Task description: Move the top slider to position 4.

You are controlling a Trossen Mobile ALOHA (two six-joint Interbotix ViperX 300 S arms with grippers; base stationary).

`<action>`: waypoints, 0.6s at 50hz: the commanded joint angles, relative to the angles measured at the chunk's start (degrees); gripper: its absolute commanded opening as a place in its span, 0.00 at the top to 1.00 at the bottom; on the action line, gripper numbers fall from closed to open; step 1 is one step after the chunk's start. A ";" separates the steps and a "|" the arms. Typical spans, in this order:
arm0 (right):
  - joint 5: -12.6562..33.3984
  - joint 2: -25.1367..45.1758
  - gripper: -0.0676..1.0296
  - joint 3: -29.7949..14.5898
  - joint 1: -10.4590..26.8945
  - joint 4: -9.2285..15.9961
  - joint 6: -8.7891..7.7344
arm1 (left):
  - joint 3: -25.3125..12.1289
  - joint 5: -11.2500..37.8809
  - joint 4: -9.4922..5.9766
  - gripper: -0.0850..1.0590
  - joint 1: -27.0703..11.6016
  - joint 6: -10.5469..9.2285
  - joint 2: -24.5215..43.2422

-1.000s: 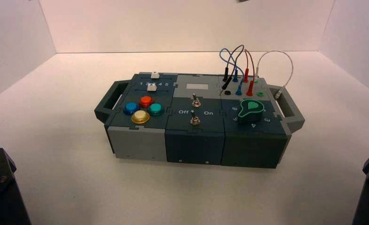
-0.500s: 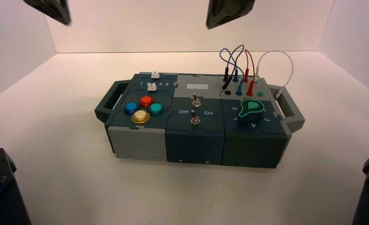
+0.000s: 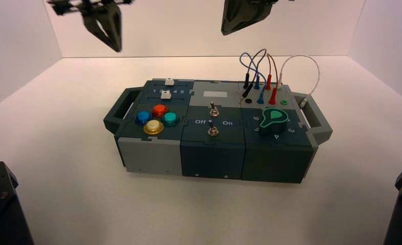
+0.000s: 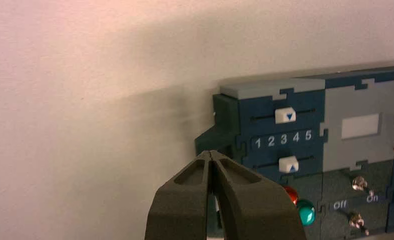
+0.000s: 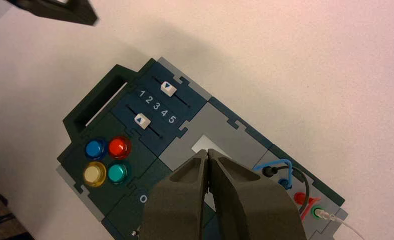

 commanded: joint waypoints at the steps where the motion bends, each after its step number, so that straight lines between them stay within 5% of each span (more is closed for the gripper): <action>1: -0.53 -0.62 0.96 -1.67 0.26 0.18 -0.18 | -3.25 -0.35 -0.62 0.95 -2.11 -0.97 2.29; 30: -0.62 -0.88 0.96 -1.67 0.00 0.18 -0.09 | -6.15 -3.25 -1.93 0.95 -7.12 -2.20 10.63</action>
